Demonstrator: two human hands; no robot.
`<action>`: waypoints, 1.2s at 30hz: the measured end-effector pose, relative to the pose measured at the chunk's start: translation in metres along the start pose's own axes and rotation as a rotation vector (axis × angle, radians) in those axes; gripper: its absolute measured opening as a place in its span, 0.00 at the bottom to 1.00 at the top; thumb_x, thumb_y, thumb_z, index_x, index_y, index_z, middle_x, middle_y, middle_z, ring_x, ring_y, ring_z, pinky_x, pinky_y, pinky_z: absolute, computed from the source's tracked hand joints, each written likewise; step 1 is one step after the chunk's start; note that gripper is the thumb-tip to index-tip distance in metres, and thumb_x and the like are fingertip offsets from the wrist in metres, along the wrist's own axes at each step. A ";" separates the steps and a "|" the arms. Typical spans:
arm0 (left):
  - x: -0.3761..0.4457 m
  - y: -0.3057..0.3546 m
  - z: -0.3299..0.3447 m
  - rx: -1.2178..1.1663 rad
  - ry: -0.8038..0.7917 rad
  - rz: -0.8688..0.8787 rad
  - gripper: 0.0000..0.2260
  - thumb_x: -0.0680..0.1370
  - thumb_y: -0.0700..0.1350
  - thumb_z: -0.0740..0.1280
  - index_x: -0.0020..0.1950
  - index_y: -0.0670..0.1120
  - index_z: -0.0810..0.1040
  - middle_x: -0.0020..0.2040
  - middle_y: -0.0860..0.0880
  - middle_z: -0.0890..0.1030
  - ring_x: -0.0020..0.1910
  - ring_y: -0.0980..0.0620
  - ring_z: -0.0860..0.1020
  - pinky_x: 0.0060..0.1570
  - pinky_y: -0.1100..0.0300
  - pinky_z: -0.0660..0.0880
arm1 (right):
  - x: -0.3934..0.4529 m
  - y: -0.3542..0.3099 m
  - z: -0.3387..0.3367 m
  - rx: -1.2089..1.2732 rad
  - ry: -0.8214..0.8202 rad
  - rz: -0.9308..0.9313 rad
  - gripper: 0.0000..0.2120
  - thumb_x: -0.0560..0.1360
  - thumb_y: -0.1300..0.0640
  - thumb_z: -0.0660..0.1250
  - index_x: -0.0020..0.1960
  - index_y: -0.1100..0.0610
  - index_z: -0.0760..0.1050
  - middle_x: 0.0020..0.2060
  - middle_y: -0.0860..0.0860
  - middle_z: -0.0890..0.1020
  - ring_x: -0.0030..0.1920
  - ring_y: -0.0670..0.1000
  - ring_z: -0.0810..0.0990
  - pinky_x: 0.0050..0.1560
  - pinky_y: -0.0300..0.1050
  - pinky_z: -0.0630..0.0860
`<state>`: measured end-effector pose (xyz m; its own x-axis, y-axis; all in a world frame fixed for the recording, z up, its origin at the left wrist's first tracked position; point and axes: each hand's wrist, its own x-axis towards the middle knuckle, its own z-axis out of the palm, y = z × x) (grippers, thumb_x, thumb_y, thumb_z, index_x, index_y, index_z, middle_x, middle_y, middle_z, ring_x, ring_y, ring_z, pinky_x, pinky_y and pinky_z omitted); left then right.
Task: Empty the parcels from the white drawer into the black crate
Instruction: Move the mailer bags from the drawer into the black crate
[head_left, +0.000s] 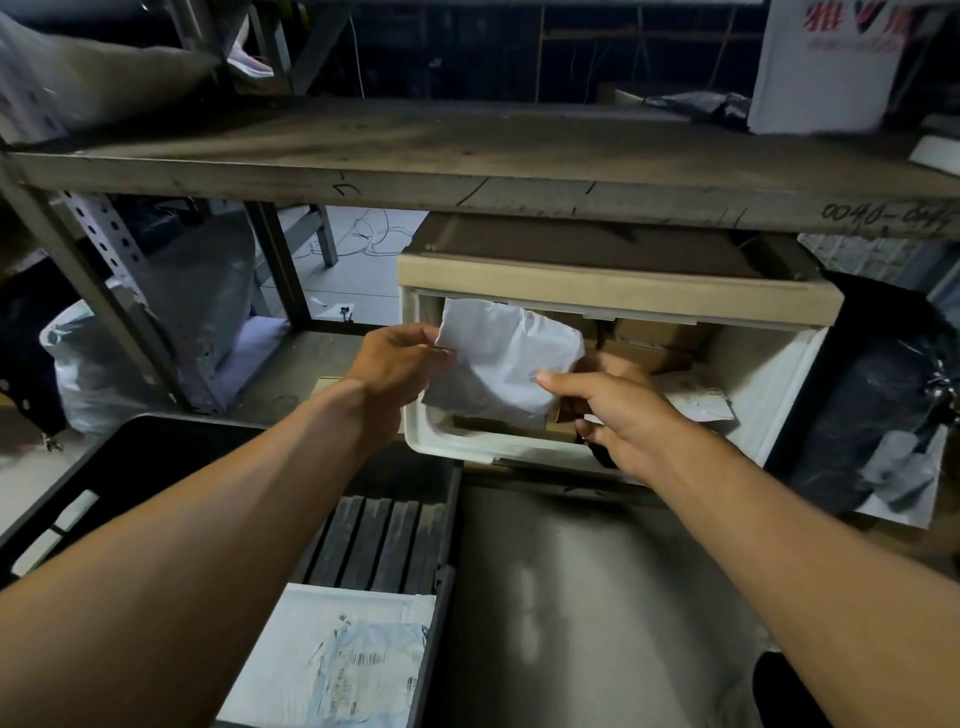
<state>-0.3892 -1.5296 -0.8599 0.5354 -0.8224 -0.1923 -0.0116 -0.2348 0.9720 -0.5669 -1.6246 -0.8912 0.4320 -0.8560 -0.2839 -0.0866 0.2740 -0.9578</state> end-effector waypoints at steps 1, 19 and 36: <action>-0.001 0.001 0.000 0.006 0.005 -0.012 0.08 0.79 0.32 0.65 0.43 0.43 0.79 0.45 0.45 0.80 0.39 0.53 0.76 0.32 0.65 0.75 | 0.000 0.001 0.000 0.007 -0.019 -0.003 0.10 0.74 0.60 0.75 0.54 0.52 0.81 0.39 0.50 0.83 0.35 0.47 0.75 0.35 0.40 0.70; -0.011 -0.020 -0.010 -0.055 -0.002 -0.049 0.02 0.78 0.34 0.68 0.50 0.38 0.78 0.50 0.43 0.81 0.47 0.47 0.82 0.34 0.63 0.81 | -0.002 0.010 0.008 -0.016 -0.144 0.021 0.12 0.78 0.66 0.69 0.42 0.54 0.71 0.45 0.52 0.80 0.47 0.54 0.80 0.46 0.54 0.82; -0.017 -0.154 -0.132 0.302 0.027 -0.357 0.06 0.73 0.40 0.77 0.45 0.43 0.81 0.44 0.44 0.84 0.41 0.48 0.81 0.48 0.49 0.82 | 0.025 0.087 0.125 -0.539 -0.362 0.101 0.12 0.76 0.69 0.68 0.51 0.52 0.78 0.46 0.54 0.84 0.40 0.48 0.81 0.32 0.37 0.76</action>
<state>-0.2854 -1.4110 -0.9881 0.5723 -0.6501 -0.4998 -0.0662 -0.6441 0.7620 -0.4510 -1.5678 -0.9759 0.6647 -0.6105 -0.4306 -0.5393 0.0068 -0.8421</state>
